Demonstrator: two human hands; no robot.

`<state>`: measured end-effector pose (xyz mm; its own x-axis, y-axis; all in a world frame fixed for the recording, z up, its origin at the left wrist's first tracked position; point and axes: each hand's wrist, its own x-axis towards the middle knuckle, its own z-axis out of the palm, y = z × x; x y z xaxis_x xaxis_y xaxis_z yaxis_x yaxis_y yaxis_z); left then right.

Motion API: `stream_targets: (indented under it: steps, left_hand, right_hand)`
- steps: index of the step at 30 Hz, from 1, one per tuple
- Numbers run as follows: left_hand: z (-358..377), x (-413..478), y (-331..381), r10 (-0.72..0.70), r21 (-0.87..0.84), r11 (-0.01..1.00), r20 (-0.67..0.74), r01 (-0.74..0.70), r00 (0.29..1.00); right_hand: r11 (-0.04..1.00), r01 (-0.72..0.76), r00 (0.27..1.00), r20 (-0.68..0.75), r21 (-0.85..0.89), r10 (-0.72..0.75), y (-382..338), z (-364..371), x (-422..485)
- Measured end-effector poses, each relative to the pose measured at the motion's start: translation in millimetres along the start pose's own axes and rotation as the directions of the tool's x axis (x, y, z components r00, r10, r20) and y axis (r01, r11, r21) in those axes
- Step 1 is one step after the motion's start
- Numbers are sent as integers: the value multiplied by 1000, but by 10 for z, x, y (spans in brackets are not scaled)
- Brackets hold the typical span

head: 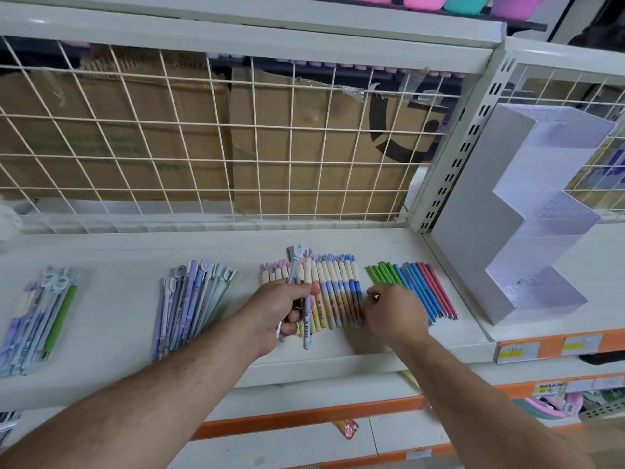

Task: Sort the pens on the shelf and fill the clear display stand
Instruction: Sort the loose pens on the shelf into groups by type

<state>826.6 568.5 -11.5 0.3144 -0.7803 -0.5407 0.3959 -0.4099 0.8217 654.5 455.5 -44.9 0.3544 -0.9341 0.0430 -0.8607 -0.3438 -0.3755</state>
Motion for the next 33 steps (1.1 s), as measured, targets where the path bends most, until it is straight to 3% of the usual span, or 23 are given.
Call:
stream_targets:
  steps: [2,5,7,9,16,19,23,33]
  left_hand:
    - [-49,24,-10,7,-28,1000,4,-7,1000]
    - [-120,15,-13,15,-49,999,19,-14,1000]
    - [-181,1,-15,25,-52,998,17,-24,1000]
    - [-257,-2,-24,37,-53,998,17,-36,999]
    - [-582,-67,-12,44,-80,996,-22,-45,999]
    - [-758,-74,3,39,-98,994,-80,-47,996]
    - [-989,-117,16,20,-95,995,-99,-30,995]
    - [-1220,-185,25,43,-66,997,-41,-46,998]
  right_hand:
    - [976,44,999,-1,211,-45,-141,-23,-51]
    - [819,10,990,110,573,-89,-438,-87,-184]
    - [711,-49,961,228,702,-159,-625,-114,-293]
    - [677,-83,925,310,731,-221,-763,-92,-376]
    - [762,-128,939,326,635,-114,-1086,109,-422]
    - [864,-78,973,226,498,-43,-1182,168,-393]
    - [959,-5,981,187,284,-51,-1312,221,-371]
    - [986,-35,979,203,160,2,-1458,318,-366]
